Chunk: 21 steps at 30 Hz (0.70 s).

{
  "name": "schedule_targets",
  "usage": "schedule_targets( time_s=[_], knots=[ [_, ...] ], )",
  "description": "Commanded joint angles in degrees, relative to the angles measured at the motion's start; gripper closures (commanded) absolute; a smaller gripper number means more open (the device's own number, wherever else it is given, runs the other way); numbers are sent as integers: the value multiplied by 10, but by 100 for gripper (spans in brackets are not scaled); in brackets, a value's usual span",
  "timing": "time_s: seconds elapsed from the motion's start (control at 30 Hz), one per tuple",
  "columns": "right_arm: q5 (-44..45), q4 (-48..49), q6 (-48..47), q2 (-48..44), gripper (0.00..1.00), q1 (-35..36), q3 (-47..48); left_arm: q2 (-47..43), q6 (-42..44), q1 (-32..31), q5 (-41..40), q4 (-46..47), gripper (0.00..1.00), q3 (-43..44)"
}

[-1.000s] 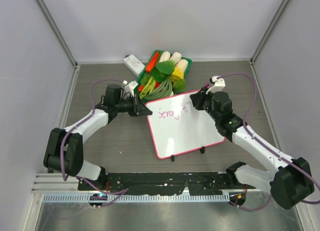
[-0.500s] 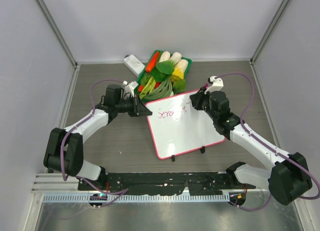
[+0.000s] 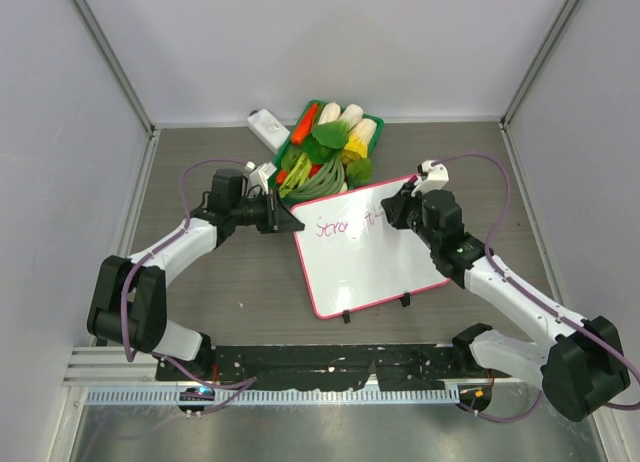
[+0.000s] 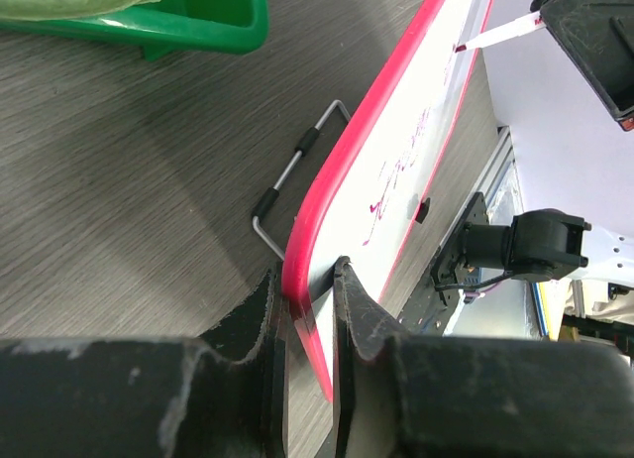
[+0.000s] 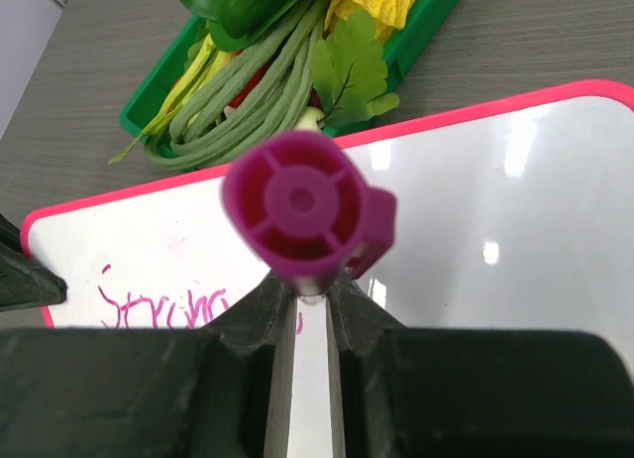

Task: Write a sentence on the whiteboard
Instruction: Write with the whiteboard marker on the whiteboard.

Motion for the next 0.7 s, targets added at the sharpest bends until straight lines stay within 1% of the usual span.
schedule_targets(
  time_s=[0.0,0.3,0.67],
  knots=[
    [-12,-13,0,-17,99,1,-11,10,75,-2,-96,-27,100,3],
    [-23,-26,-4,-36,98,1,-24,10,75,-4,-96,-27,100,3],
    [5,-4,7,-13,98,1,9,10,75,-5,-95,-28,100,3]
  ],
)
